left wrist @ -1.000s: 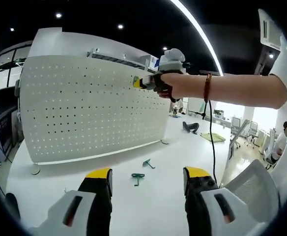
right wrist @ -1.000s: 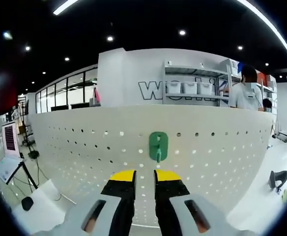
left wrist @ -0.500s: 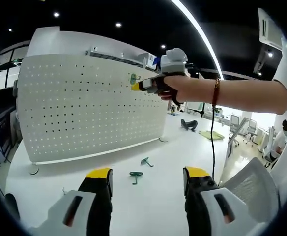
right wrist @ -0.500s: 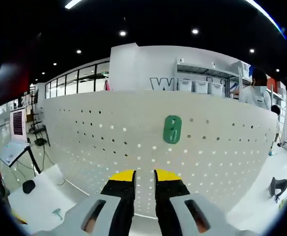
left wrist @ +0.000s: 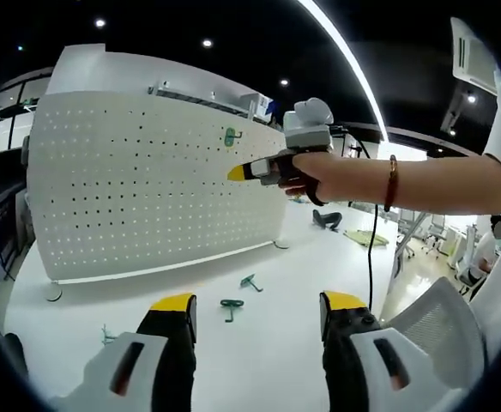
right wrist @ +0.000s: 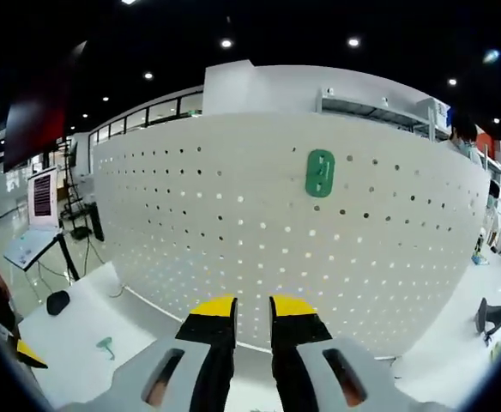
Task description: Insert the hook assembly into the mounting plate slot until the hook locks in place.
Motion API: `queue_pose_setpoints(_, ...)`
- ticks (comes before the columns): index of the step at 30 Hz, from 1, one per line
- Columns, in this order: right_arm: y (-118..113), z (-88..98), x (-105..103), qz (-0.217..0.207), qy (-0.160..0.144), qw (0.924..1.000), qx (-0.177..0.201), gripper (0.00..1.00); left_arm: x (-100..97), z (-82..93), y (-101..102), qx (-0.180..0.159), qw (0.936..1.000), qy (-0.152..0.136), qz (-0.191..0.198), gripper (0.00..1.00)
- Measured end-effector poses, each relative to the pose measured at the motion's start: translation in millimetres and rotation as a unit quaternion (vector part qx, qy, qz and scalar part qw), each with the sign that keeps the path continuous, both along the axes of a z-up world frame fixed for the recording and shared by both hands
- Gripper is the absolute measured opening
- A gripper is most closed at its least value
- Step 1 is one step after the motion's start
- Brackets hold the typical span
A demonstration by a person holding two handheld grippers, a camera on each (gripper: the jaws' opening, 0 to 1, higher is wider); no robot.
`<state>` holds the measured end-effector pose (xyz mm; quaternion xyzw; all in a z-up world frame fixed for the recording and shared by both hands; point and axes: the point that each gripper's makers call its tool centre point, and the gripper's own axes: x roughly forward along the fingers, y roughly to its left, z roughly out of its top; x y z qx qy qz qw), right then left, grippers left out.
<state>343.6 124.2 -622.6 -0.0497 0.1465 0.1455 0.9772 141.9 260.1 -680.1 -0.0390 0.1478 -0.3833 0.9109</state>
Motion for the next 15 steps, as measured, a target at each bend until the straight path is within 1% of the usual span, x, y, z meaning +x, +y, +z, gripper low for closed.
queue_pose_setpoints(3, 0.1, -6.4, -4.8, 0.0, 0.003, 1.0, -0.001, 0.14, -0.9, -1.8, 0.7, -0.001, 1.0, 0.004, 0.0, 0.6)
queue_pose_setpoints(4, 0.8, -9.9, -6.7, 0.001, 0.01, 0.9999, -0.002, 0.14, -1.2, -1.9, 0.8, -0.001, 1.0, 0.003, 0.001, 0.6)
queue_pose_setpoints(6, 2.1, -15.0, -9.7, 0.004, 0.01, 0.9999, -0.007, 0.14, -1.6, -2.3, 0.9, -0.003, 1.0, 0.004, 0.0, 0.6)
queue_pose_setpoints(10, 4.4, -31.5, -16.8, 0.012, 0.027, 0.9995, -0.007, 0.14, -1.7, -3.9, 1.7, -0.003, 1.0, 0.006, 0.0, 0.6)
queue_pose_setpoints(12, 7.1, -37.7, -21.2, 0.018, 0.032, 0.9993, -0.003, 0.15, -1.3, -3.7, 2.0, -0.004, 1.0, 0.005, 0.001, 0.6)
queue_pose_setpoints(15, 11.8, -46.5, -27.3, 0.03, 0.042, 0.9987, -0.007, 0.16, -1.6, -4.3, 1.8, -0.005, 1.0, 0.007, 0.001, 0.6)
